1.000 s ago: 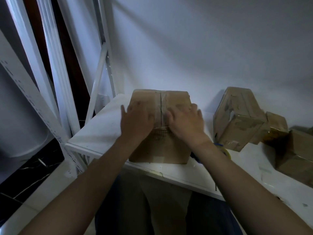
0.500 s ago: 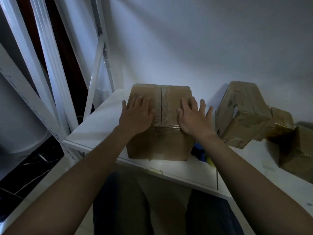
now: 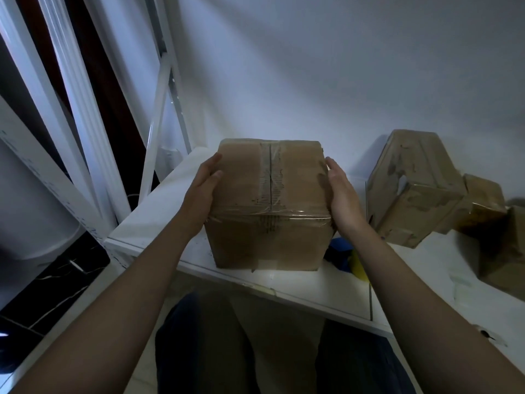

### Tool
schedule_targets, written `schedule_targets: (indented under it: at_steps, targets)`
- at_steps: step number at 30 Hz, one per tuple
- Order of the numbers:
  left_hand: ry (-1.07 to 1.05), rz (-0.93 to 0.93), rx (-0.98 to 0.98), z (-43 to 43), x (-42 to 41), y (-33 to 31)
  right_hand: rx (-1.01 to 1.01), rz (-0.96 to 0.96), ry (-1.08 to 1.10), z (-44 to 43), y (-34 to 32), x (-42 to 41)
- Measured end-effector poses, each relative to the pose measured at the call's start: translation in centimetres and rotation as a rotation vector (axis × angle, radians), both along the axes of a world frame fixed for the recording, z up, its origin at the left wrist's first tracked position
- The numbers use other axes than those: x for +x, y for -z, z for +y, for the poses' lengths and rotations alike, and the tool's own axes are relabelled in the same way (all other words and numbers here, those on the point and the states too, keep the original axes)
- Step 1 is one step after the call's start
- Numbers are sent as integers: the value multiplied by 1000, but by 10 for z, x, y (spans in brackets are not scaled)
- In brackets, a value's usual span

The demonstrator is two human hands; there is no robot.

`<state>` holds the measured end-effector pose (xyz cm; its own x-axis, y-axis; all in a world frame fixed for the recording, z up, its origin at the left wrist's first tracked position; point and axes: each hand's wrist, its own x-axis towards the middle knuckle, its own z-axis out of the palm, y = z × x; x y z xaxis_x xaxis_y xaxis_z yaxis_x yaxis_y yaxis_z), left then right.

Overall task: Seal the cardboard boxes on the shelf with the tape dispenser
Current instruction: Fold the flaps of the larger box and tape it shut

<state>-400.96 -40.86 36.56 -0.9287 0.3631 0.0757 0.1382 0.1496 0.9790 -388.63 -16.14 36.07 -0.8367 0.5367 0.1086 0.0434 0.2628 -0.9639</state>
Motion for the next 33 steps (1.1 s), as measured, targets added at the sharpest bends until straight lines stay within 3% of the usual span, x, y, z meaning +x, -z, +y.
schedule_targets:
  at_steps: [4,7,11,14,16,19,25,33]
  targets:
    - [-25,-10,34,0,2,2,-267,22,8,5,27,1]
    - [-38,-11,25,0,5,0,-244,-61,141,2,46,5]
    - [25,60,-140,-3,0,-4,178,-94,113,14,45,17]
    - [89,363,-464,-5,-13,-8,325,-12,70,22,23,19]
    - [185,576,-576,3,-14,-16,457,20,-98,16,-2,18]
    - [406,766,-739,33,4,-27,759,-94,-364,1,-24,6]
    - [433,871,-949,53,15,-8,1113,-166,-385,-15,-14,-4]
    - [462,881,-997,48,14,-9,1249,-129,-382,-7,-4,5]
